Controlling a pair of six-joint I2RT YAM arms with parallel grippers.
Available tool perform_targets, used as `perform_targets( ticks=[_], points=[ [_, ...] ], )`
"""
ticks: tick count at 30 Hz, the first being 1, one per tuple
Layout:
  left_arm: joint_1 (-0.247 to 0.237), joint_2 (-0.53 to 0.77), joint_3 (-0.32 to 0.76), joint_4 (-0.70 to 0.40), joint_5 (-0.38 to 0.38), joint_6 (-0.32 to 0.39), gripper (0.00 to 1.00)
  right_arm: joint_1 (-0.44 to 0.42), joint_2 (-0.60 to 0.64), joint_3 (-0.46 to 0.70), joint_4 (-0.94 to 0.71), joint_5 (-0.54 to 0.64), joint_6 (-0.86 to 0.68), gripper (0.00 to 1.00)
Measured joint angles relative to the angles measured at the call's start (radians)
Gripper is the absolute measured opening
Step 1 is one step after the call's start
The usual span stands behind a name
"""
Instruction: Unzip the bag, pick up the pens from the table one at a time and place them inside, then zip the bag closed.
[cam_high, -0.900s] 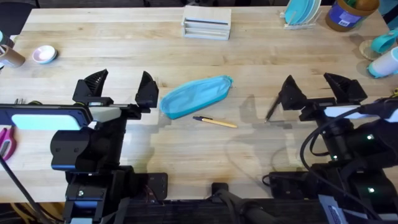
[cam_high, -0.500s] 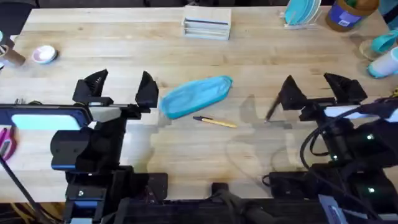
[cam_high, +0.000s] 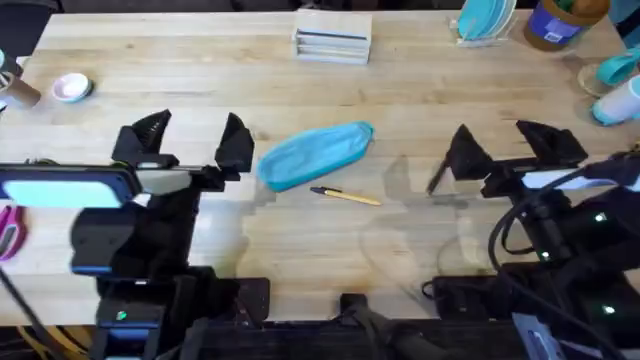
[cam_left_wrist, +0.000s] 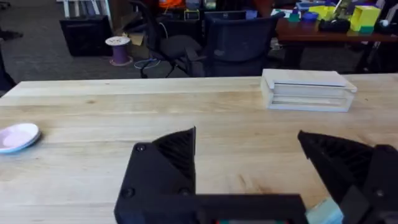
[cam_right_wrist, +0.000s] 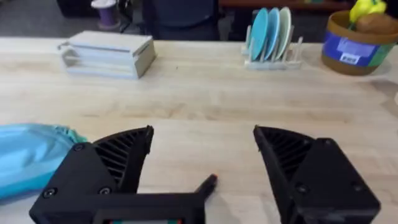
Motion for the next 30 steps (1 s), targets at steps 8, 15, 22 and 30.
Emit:
perform_targets(
  ticks=[8, 15, 22, 30],
  points=[
    [0.000, 0.193, 0.280, -0.183, 0.002, 0.016, 0.991, 0.000, 0.142, 0.260, -0.259, -0.024, 0.010, 0.996],
    [0.000, 0.495, 0.699, -0.510, 0.005, 0.048, 0.990, 0.000, 0.441, 0.665, -0.553, -0.027, 0.010, 0.996],
    [0.000, 0.692, 0.945, -0.727, 0.005, 0.052, 0.990, 0.000, 0.678, 0.927, -0.751, -0.068, 0.010, 0.996],
    [0.000, 0.816, 1.113, -0.892, 0.005, 0.068, 0.991, 0.000, 0.840, 1.103, -0.835, -0.103, 0.010, 0.996]
  ],
)
